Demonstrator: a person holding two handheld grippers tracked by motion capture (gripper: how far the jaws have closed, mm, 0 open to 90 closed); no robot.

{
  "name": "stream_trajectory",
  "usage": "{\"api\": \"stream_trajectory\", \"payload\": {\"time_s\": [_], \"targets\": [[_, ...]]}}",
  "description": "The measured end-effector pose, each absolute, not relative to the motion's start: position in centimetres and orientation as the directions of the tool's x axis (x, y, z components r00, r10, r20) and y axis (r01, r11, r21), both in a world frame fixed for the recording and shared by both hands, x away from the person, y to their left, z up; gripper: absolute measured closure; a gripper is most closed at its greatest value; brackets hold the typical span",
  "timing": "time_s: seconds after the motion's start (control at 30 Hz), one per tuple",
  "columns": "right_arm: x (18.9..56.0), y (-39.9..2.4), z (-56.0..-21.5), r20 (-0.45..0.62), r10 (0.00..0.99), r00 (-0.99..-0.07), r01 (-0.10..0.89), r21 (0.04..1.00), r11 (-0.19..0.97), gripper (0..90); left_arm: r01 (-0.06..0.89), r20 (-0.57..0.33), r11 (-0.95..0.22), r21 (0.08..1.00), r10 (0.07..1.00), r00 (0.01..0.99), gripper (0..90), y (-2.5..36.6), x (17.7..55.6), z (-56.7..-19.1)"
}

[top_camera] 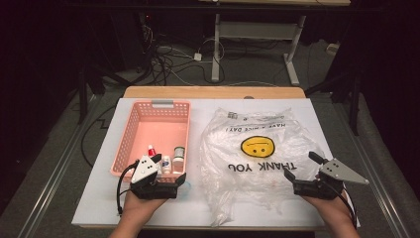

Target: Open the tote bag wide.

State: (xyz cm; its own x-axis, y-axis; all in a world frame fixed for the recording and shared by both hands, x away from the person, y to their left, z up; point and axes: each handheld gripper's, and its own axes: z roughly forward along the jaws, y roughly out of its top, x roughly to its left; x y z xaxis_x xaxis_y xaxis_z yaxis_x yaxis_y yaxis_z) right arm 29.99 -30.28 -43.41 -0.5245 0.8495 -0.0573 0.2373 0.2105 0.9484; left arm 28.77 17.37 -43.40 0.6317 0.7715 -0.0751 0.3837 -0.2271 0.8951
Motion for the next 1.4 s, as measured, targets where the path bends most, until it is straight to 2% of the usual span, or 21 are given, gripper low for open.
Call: {"api": "stream_trajectory", "payload": {"time_s": [0.73,1.0,1.23,1.4], "targets": [[30.1,-30.7,-43.2,-0.068,0.843,-0.533,0.240,0.944,0.228,0.1,0.393,-0.092,-0.218,0.893,0.768,0.634,0.0,17.3,28.9,-43.2],[30.4,-32.0,-43.1,-0.046,0.862,-0.505,0.262,0.943,0.204,0.4,0.412,-0.096,-0.225,0.883,0.773,0.627,0.0,17.3,29.0,-43.0],[30.6,-33.7,-43.2,-0.055,0.882,-0.468,0.288,0.934,0.211,0.7,0.419,-0.053,-0.284,0.863,0.772,0.633,0.0,17.2,29.1,-42.7],[30.4,-34.9,-43.1,-0.068,0.895,-0.440,0.308,0.925,0.222,2.4,0.409,-0.057,-0.270,0.872,0.773,0.632,0.0,17.3,29.0,-42.6]]}}
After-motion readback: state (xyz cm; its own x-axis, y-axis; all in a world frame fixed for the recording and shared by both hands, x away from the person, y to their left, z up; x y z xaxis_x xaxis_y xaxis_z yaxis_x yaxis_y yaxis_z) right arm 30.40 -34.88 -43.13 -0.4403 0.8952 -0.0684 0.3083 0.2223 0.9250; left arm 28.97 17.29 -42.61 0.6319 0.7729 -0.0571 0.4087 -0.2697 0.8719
